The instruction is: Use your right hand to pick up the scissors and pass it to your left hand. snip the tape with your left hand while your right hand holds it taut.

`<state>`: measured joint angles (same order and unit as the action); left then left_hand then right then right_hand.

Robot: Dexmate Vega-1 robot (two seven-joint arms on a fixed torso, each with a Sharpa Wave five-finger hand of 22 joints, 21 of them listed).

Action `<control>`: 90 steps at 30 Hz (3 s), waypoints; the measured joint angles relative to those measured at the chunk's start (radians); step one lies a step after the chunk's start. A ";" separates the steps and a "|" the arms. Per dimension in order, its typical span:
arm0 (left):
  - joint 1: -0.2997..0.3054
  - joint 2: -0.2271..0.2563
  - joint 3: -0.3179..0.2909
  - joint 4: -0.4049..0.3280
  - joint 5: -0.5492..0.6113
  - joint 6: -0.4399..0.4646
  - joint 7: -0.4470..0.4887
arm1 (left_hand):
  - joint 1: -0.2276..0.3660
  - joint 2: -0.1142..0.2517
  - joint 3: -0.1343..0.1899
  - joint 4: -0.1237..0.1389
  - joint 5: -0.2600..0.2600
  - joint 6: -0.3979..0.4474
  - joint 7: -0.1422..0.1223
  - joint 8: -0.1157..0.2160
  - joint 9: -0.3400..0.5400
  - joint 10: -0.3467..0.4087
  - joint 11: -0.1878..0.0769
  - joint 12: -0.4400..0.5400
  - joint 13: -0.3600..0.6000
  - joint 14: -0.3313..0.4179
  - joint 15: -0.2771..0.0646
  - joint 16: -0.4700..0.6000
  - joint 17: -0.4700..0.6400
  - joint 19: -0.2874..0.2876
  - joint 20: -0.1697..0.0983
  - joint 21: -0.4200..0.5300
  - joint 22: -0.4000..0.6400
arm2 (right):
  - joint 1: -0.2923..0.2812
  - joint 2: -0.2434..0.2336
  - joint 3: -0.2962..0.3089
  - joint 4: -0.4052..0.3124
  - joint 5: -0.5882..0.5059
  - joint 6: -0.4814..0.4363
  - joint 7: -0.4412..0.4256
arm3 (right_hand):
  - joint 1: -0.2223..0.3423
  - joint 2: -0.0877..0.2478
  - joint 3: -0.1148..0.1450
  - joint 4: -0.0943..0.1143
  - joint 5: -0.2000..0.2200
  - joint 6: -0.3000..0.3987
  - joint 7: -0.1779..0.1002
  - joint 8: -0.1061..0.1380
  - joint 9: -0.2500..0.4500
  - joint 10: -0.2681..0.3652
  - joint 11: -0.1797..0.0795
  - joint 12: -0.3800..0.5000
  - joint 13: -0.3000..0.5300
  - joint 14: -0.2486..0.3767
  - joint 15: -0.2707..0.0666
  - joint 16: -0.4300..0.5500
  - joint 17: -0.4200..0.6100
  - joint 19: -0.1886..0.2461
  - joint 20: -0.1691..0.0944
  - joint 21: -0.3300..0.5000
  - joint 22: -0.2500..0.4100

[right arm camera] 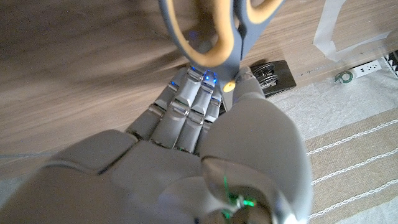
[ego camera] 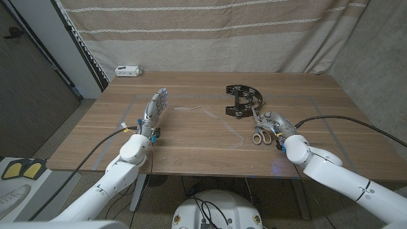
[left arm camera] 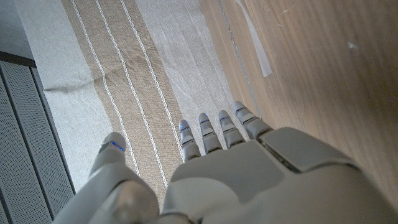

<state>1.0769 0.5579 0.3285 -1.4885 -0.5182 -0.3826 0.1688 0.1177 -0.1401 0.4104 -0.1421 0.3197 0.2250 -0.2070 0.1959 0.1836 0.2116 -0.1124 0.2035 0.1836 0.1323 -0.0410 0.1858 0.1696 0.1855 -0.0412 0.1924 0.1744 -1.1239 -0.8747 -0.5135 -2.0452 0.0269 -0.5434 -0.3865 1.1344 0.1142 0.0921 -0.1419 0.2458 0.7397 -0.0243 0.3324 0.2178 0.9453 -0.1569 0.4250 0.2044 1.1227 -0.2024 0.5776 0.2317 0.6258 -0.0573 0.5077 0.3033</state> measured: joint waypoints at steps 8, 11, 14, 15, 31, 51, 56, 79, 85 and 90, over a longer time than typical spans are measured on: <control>-0.002 -0.002 0.001 0.007 -0.002 -0.004 -0.002 | 0.000 0.000 -0.003 0.003 0.000 0.004 -0.004 0.000 0.000 0.000 0.000 0.000 0.000 0.000 0.000 0.000 0.000 0.000 0.000 0.000 0.000 | -0.016 0.008 0.033 0.019 0.059 0.060 0.013 | 0.051 -0.051 0.019 0.019 -0.028 0.019 -0.026 -0.021 0.005 0.012 -0.003 -0.025 0.000 0.014 -0.010 -0.027 -0.018 -0.019 0.000 0.067 0.051; -0.002 -0.003 0.001 0.008 -0.002 -0.005 -0.002 | 0.000 0.000 -0.004 0.004 0.000 0.004 -0.004 0.000 0.000 0.000 0.000 0.000 0.000 0.000 0.000 0.000 0.000 0.000 0.000 0.000 0.000 | -0.022 0.012 0.047 0.025 0.074 0.074 0.016 | 0.064 -0.059 0.023 0.023 -0.035 0.018 -0.043 -0.024 0.006 0.012 -0.003 -0.033 0.000 0.013 -0.010 -0.032 -0.022 -0.030 0.004 0.082 0.064; -0.002 -0.003 0.001 0.009 -0.002 -0.006 -0.003 | 0.000 0.000 -0.004 0.004 0.000 0.005 -0.002 0.000 0.000 0.000 0.000 0.000 0.000 0.000 0.000 0.000 0.000 0.000 0.000 0.000 0.000 | -0.031 0.019 0.065 0.032 0.113 0.111 0.023 | 0.072 -0.059 0.026 0.026 -0.038 0.031 -0.055 -0.024 0.006 0.001 -0.014 -0.038 0.000 0.009 -0.014 -0.035 -0.022 -0.041 0.001 0.098 0.075; -0.002 -0.003 0.001 0.010 -0.003 -0.006 -0.003 | 0.000 0.000 -0.004 0.004 0.000 0.005 -0.002 0.000 0.000 0.000 0.000 0.000 0.000 0.000 0.000 0.000 0.000 0.000 0.000 0.000 0.000 | -0.032 0.019 0.066 0.032 0.127 0.123 0.026 | 0.072 -0.059 0.027 0.027 -0.038 0.036 -0.060 -0.024 0.008 -0.002 -0.017 -0.038 0.000 0.009 -0.014 -0.039 -0.023 -0.042 0.002 0.100 0.079; -0.004 -0.009 0.001 0.012 -0.015 -0.011 -0.011 | 0.000 0.000 -0.008 0.000 0.000 0.005 -0.002 0.000 0.000 0.000 0.000 0.000 0.000 0.000 0.000 0.000 0.000 0.000 0.000 0.000 0.000 | -0.076 0.050 0.158 0.045 0.282 0.236 0.050 | 0.091 -0.052 0.047 0.022 -0.048 0.081 -0.051 -0.024 0.009 0.022 -0.004 -0.039 0.000 0.014 -0.010 -0.042 -0.020 -0.054 0.008 0.153 0.112; 0.006 -0.008 -0.002 -0.001 -0.032 -0.009 -0.018 | 0.000 0.000 -0.012 0.004 0.006 0.005 -0.002 0.000 0.000 0.000 0.000 0.000 0.000 0.000 0.000 0.000 0.000 0.000 0.000 0.000 0.000 | -0.104 0.066 0.207 0.013 0.419 0.334 0.050 | 0.106 -0.066 0.049 0.019 -0.057 0.092 -0.045 -0.040 0.008 0.012 0.008 -0.053 0.002 0.015 -0.009 -0.056 -0.025 -0.063 0.005 0.213 0.144; 0.009 -0.006 -0.003 -0.004 -0.034 -0.005 -0.018 | 0.000 0.000 -0.012 0.004 0.006 0.005 -0.002 0.000 0.000 0.000 0.000 0.000 0.000 0.000 0.000 0.000 0.000 0.000 0.000 0.000 0.000 | -0.115 0.079 0.226 -0.005 0.441 0.373 0.049 | 0.106 -0.066 0.050 0.019 -0.049 0.085 -0.046 -0.048 0.008 0.008 0.005 -0.059 0.004 0.012 -0.013 -0.061 -0.028 -0.063 0.005 0.232 0.154; 0.021 0.002 -0.008 -0.023 -0.023 0.000 -0.003 | 0.000 0.000 -0.015 0.007 0.006 0.018 0.004 0.000 0.000 0.000 0.000 0.000 0.000 0.000 0.000 0.000 0.000 0.000 0.000 0.000 0.000 | -0.114 0.145 0.263 0.015 0.618 0.481 0.117 | 0.106 -0.066 0.059 0.023 -0.049 0.071 -0.067 -0.063 0.013 -0.017 -0.006 -0.074 0.007 0.011 -0.012 -0.073 -0.026 -0.113 0.009 0.263 0.177; 0.022 0.002 -0.008 -0.027 -0.023 0.000 -0.004 | 0.000 0.000 -0.020 0.003 0.005 0.020 0.005 0.000 0.000 0.014 0.000 0.000 0.000 0.004 0.004 0.000 0.000 0.000 0.000 0.000 0.000 | -0.103 0.159 0.264 0.030 0.652 0.512 0.140 | 0.106 -0.066 0.062 0.026 -0.045 0.071 -0.067 -0.063 0.013 -0.017 -0.006 -0.078 0.007 0.011 -0.012 -0.073 -0.024 -0.123 0.008 0.271 0.181; 0.024 -0.001 -0.008 -0.032 -0.026 -0.002 -0.008 | 0.000 0.000 -0.023 0.006 0.005 0.020 0.006 0.000 0.000 0.018 -0.004 0.000 0.000 0.004 0.004 0.000 0.000 0.000 0.000 0.000 0.000 | -0.093 0.172 0.258 0.046 0.671 0.530 0.151 | 0.106 -0.066 0.062 0.027 -0.046 0.071 -0.067 -0.063 0.013 -0.017 -0.006 -0.078 0.007 0.011 -0.012 -0.073 -0.024 -0.126 0.011 0.277 0.181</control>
<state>1.1010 0.5570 0.3205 -1.5204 -0.5443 -0.3845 0.1608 0.1177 -0.1402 0.3877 -0.1360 0.3251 0.2451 -0.2014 0.1959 0.1836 0.2296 -0.1160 0.2040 0.1836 0.1359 -0.0374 0.1858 0.1696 0.1855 -0.0412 0.1924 0.1744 -1.2173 -0.7031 -0.2552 -1.9993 0.6983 -0.0131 -0.2356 1.2401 0.0479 0.1542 -0.1148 0.2003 0.8108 -0.0915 0.2692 0.2304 0.9285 -0.1626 0.3473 0.2117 1.1339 -0.2139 0.5049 0.2076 0.5000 -0.0464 0.7851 0.4847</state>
